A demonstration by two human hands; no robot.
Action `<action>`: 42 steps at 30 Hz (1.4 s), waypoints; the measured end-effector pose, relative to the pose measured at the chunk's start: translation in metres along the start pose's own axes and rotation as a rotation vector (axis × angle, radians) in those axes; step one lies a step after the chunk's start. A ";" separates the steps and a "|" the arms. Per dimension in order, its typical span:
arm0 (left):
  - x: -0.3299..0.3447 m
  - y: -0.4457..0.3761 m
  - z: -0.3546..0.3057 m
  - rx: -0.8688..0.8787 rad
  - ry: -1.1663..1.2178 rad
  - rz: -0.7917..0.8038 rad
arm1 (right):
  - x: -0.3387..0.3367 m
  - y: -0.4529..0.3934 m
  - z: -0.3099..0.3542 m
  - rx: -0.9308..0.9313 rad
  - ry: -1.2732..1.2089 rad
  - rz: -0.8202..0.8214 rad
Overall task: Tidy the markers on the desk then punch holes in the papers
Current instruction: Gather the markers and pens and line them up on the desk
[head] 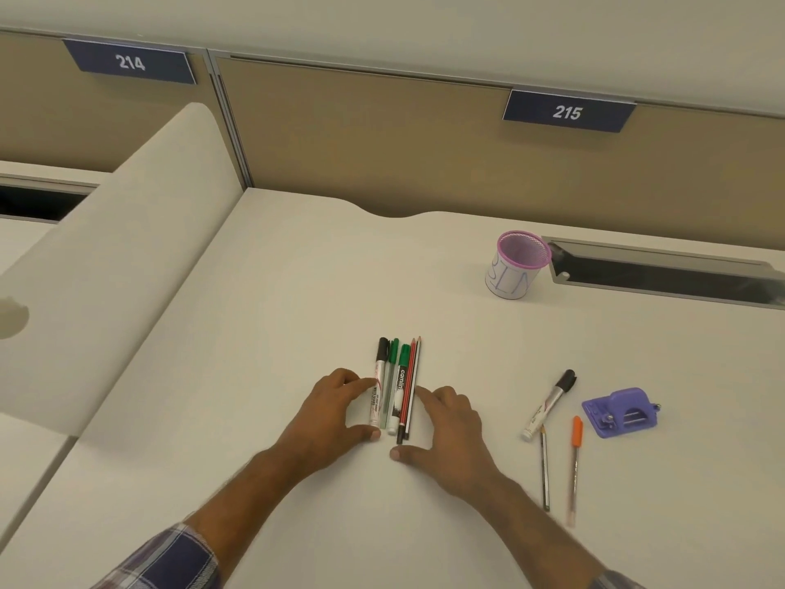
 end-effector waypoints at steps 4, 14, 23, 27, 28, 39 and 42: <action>0.000 -0.004 0.001 0.009 0.003 -0.011 | 0.001 -0.008 -0.003 0.003 -0.007 -0.009; 0.001 -0.006 0.004 0.018 0.012 -0.036 | -0.001 -0.013 -0.002 -0.017 0.012 -0.046; 0.001 -0.004 0.000 0.070 -0.024 -0.016 | 0.001 -0.014 -0.005 -0.024 0.058 -0.072; 0.002 -0.004 -0.001 0.063 -0.033 -0.019 | 0.000 -0.014 -0.005 -0.025 0.043 -0.071; 0.002 -0.004 -0.002 0.061 -0.040 -0.018 | 0.000 -0.014 -0.006 -0.025 0.042 -0.070; 0.009 0.005 -0.025 0.009 -0.041 -0.086 | -0.015 0.007 -0.024 0.038 -0.042 -0.124; 0.020 0.015 -0.045 0.047 0.023 -0.167 | -0.032 0.025 -0.042 0.135 -0.142 -0.265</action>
Point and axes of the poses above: each hand's wrist, its own y-axis away from the middle knuckle, its own x-axis out of the palm, z = x × y, the point moved 3 cm from there along -y, towards the middle knuckle, and after that the axes turned 9 degrees about y, right-handed, at the moved point
